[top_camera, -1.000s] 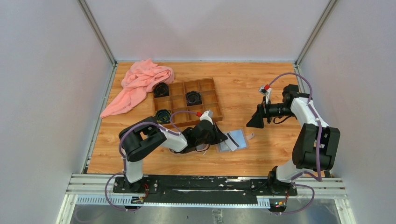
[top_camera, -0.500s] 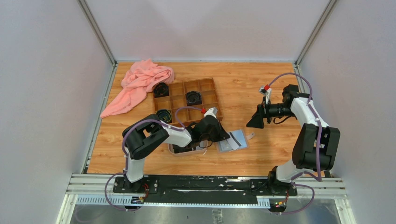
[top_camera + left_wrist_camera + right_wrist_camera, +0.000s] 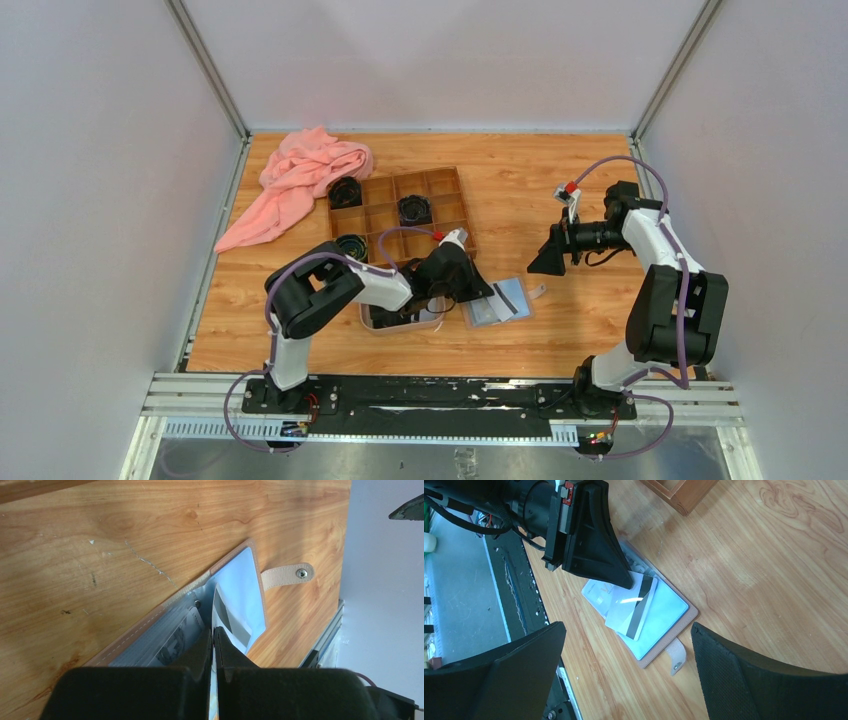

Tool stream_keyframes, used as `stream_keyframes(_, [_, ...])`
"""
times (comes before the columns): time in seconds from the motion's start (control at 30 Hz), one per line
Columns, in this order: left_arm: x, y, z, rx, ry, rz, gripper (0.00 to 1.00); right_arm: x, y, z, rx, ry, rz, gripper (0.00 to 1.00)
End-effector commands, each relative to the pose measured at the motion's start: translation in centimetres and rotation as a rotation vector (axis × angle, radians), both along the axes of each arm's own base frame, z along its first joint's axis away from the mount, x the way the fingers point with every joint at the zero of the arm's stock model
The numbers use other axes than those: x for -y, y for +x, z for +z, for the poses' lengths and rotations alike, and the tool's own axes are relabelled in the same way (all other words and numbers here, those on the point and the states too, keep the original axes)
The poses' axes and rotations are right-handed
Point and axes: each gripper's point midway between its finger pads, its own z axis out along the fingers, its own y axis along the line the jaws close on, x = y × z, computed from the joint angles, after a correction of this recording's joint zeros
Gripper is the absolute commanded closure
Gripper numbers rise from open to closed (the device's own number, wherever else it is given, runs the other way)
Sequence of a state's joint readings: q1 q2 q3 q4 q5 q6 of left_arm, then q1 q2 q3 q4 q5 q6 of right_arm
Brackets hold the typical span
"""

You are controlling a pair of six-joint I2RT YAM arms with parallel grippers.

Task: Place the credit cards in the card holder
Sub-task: Insert the credit card into the card holder.

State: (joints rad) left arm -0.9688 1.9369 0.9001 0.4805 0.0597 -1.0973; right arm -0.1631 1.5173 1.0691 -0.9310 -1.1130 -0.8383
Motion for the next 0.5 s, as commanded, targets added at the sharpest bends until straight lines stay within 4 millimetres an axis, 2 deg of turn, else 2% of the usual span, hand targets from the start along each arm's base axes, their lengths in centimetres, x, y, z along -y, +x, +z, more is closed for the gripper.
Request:
stream_keyframes(0.0, [-2.7,-2.5,-4.9,-0.128,0.172,-0.055,1.00,-0.4,-0.6,0.5,0.014,0.002,0.022,0.00])
stream_keyframes(0.47, [-4.7,-3.4,-5.1,-0.202,0.359,-0.106,1.00,-0.7,-0.8,1.0,0.029,0.009,0.031,0.00])
